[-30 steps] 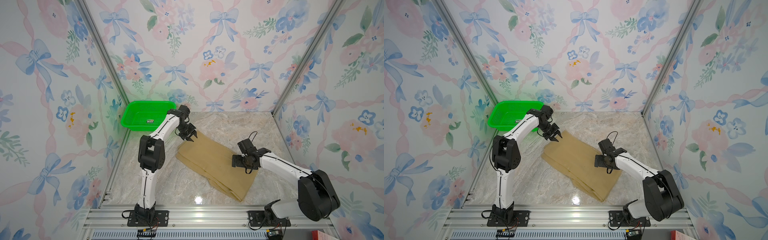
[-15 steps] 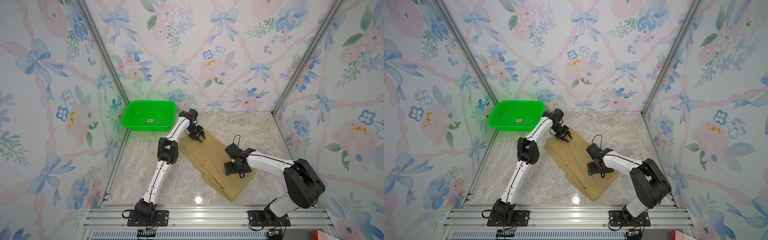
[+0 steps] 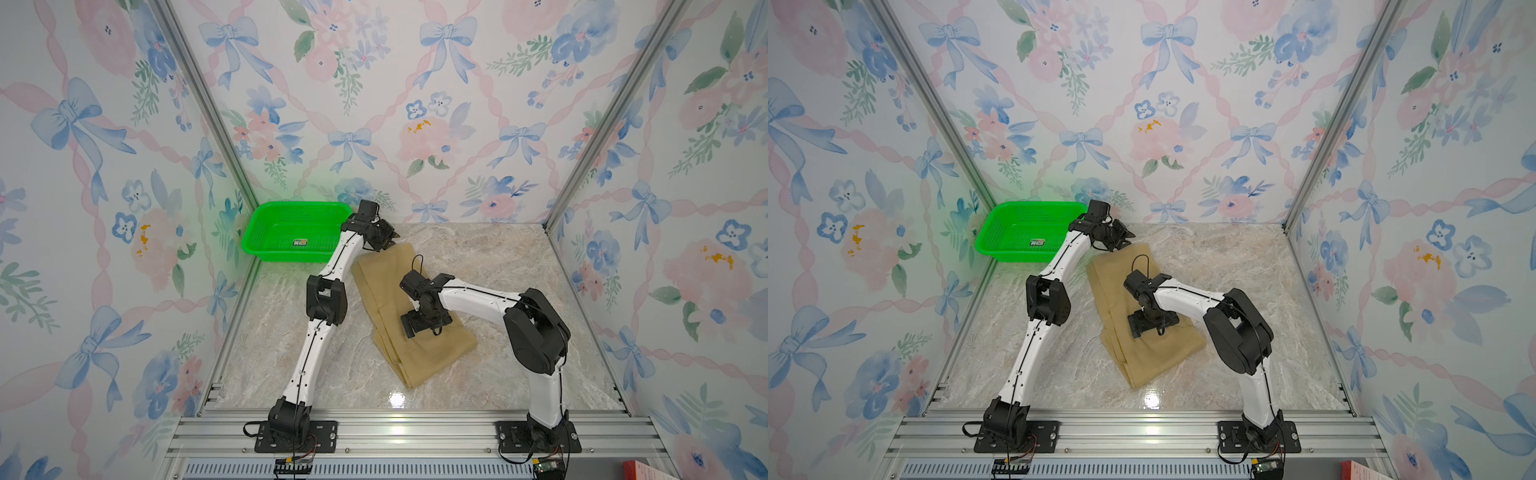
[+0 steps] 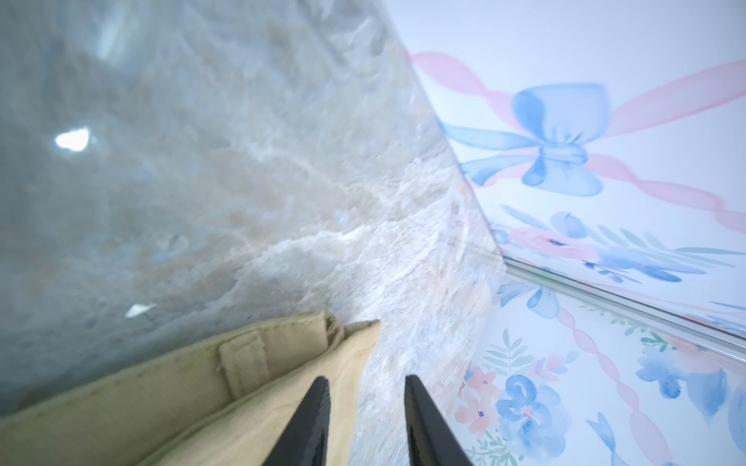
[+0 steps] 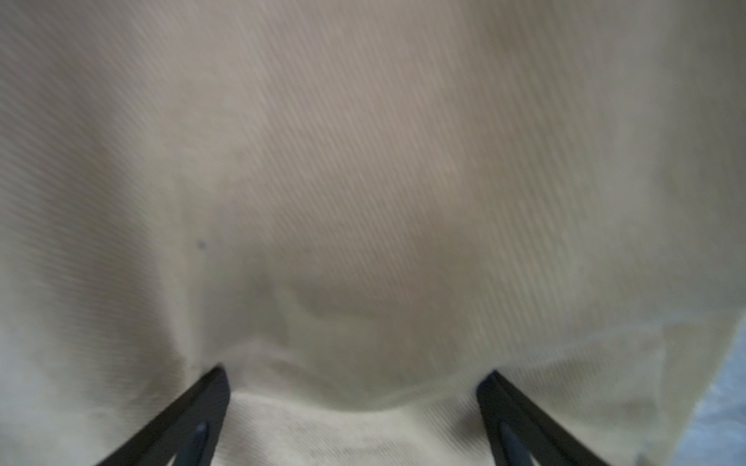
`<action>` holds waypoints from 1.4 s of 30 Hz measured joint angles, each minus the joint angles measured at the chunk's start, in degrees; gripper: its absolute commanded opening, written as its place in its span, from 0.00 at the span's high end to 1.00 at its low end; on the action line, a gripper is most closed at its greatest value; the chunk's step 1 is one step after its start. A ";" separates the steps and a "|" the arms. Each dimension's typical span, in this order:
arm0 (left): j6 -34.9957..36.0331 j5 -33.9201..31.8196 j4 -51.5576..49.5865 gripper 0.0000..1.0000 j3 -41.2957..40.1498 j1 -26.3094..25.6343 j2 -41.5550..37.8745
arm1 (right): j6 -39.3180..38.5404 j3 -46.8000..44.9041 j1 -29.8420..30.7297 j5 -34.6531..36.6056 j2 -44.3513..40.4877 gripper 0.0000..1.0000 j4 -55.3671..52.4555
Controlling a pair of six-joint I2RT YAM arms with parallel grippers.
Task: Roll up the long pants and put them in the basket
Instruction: Adjust the long pant at the center of the board.
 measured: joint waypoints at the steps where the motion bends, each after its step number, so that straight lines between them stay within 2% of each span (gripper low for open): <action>1: 0.48 -0.50 0.22 0.01 0.09 0.28 -0.66 | -0.37 1.20 0.00 -0.07 0.00 0.00 -0.15; 5: 4.42 -2.64 -3.76 0.01 -4.39 1.29 -7.87 | -1.57 4.52 -0.81 0.85 -2.40 0.00 -0.55; 12: 8.26 -3.28 -7.50 0.01 -36.41 -0.87 -38.77 | -3.93 4.20 -8.44 3.39 -8.11 0.00 -2.10; 16: 11.47 -5.70 -10.69 0.01 -48.98 -5.55 -50.42 | -4.98 -1.07 -12.81 3.17 -8.20 0.00 -1.22; 19: 13.60 -6.43 -10.19 0.01 -60.92 -8.85 -58.31 | -5.01 -5.09 -15.85 0.42 -8.24 0.00 -0.26; 24: 15.21 -6.38 -5.92 0.01 -76.98 -7.61 -71.67 | -4.94 -7.19 -19.06 -3.34 -9.73 0.00 2.49; 25: 15.39 -6.38 -5.53 0.05 -77.99 -7.19 -73.35 | -4.94 -7.19 -19.32 -3.61 -10.43 0.00 2.84; 27: 15.98 -5.70 -3.56 1.00 -79.32 -6.38 -76.83 | -4.94 -7.19 -19.45 -4.04 -12.04 0.00 3.52; 31: 15.69 -2.69 -1.40 1.00 -79.91 -5.29 -79.65 | -4.74 -7.30 -19.41 -4.81 -14.25 0.00 4.09; 32: 15.69 -2.25 -1.73 0.61 -79.73 -5.09 -79.56 | -4.63 -7.67 -19.41 -4.85 -14.93 0.00 4.46; 33: 15.52 -1.81 -2.01 0.04 -79.62 -4.98 -79.28 | -4.52 -8.09 -19.41 -4.83 -15.45 0.00 4.68; 34: 15.45 -1.22 -2.64 0.01 -79.30 -4.85 -78.71 | -4.44 -8.57 -19.41 -4.85 -16.06 0.00 4.72; 37: 15.26 0.15 -4.28 0.01 -78.38 -4.72 -76.89 | -4.11 -9.25 -19.41 -4.85 -16.76 0.00 4.72; 42: 15.82 -1.64 -8.68 0.01 -76.54 -4.55 -76.43 | -4.11 -9.44 -19.41 -4.85 -16.70 0.00 4.66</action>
